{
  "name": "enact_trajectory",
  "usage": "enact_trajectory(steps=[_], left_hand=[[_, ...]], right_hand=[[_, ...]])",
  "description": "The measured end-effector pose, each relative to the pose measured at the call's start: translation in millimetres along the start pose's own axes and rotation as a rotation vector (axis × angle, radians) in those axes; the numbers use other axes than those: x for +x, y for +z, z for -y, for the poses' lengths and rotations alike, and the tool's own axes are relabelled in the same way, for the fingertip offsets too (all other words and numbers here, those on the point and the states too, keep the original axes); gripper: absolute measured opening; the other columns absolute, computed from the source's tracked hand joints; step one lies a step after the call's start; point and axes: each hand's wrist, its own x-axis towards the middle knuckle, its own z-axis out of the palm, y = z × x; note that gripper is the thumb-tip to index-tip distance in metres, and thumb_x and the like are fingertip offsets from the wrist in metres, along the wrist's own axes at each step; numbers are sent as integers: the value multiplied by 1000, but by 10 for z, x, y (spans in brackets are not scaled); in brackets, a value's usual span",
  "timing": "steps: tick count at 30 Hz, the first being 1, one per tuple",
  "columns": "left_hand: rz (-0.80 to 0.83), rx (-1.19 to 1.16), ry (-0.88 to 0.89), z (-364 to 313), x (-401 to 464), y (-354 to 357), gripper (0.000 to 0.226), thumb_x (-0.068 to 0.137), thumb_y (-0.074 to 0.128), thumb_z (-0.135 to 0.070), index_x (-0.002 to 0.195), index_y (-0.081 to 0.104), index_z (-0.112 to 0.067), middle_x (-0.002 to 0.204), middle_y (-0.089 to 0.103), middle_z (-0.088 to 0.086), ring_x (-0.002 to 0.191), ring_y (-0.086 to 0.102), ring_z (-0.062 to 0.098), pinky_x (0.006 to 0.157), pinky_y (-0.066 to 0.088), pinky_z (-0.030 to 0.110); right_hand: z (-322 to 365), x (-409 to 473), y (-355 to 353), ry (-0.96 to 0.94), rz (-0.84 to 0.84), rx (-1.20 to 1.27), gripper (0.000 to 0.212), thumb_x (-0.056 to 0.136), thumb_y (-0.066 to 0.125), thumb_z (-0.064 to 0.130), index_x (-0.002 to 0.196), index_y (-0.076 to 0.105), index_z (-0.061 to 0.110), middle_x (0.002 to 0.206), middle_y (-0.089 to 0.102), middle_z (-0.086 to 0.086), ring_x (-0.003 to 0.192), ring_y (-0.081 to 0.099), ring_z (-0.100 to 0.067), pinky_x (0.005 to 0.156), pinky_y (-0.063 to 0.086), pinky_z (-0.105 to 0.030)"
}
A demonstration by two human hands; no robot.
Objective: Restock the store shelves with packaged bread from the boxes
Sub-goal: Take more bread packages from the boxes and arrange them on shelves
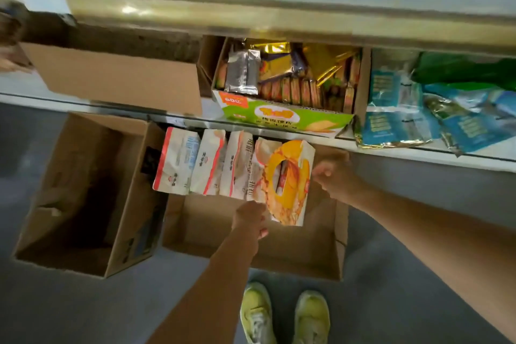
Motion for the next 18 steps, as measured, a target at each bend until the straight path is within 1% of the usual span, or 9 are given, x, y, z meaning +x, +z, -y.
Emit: enact_trajectory(steps=[2, 3, 4, 5, 7, 10, 12, 15, 18], left_hand=[[2, 59, 41, 11, 253, 65, 35, 97, 55, -13, 132, 53, -7, 112, 58, 7, 95, 56, 21, 79, 50, 35], [-28, 99, 63, -3, 364, 110, 39, 97, 57, -14, 136, 51, -8, 124, 58, 11, 103, 56, 24, 86, 51, 36], [-65, 147, 88, -23, 470, 147, 40, 97, 59, -14, 135, 52, -9, 126, 58, 14, 106, 57, 26, 92, 50, 36], [-95, 169, 110, -31, 556, 187, 38, 96, 60, -14, 133, 53, -10, 119, 59, 14, 102, 59, 25, 92, 50, 35], [-98, 179, 131, -9, 719, 247, 37, 94, 62, -12, 130, 56, -9, 103, 58, 8, 87, 57, 18, 82, 48, 30], [-51, 301, 142, 124, 936, 318, 39, 93, 64, -14, 130, 54, -7, 113, 58, 7, 101, 56, 20, 80, 48, 27], [-42, 312, 140, 193, 992, 361, 42, 94, 65, -18, 133, 52, -8, 119, 58, 8, 104, 55, 23, 88, 50, 32], [-61, 383, 203, 300, 1075, 367, 36, 96, 62, -24, 127, 59, -8, 116, 63, 9, 99, 57, 23, 85, 54, 34], [-37, 425, 275, 329, 1041, 343, 21, 99, 56, -24, 113, 63, -10, 107, 65, 9, 92, 61, 21, 68, 51, 27]], right_hand=[[-21, 278, 147, -47, -1, -142, 24, 100, 49, 25, 120, 59, 17, 116, 65, -8, 97, 64, -19, 83, 56, -36], [-4, 384, 198, -72, 2, -212, 33, 99, 50, 26, 130, 53, 16, 126, 61, -11, 107, 61, -25, 89, 53, -43], [23, 481, 239, -111, -5, -281, 41, 98, 50, 25, 137, 46, 15, 134, 54, -13, 117, 56, -30, 95, 50, -45], [63, 572, 269, -152, -16, -346, 47, 98, 51, 22, 143, 39, 13, 140, 48, -15, 125, 49, -32, 100, 45, -45], [144, 767, 325, -207, -46, -421, 59, 95, 53, 13, 149, 29, 14, 147, 36, -14, 134, 36, -33, 106, 38, -45], [212, 1056, 409, -174, -32, -430, 78, 88, 57, 4, 153, 17, 22, 153, 25, -9, 140, 25, -32, 108, 36, -48], [216, 1183, 440, -122, 4, -468, 82, 87, 56, 3, 154, 15, 25, 154, 24, -6, 141, 22, -31, 107, 37, -48], [189, 1302, 463, -143, -38, -681, 68, 87, 59, 4, 147, 33, 18, 143, 37, -10, 137, 27, -33, 99, 42, -45], [118, 1310, 362, -144, -141, -797, 38, 87, 60, 5, 125, 58, 5, 122, 47, -14, 122, 42, -35, 88, 47, -43]])
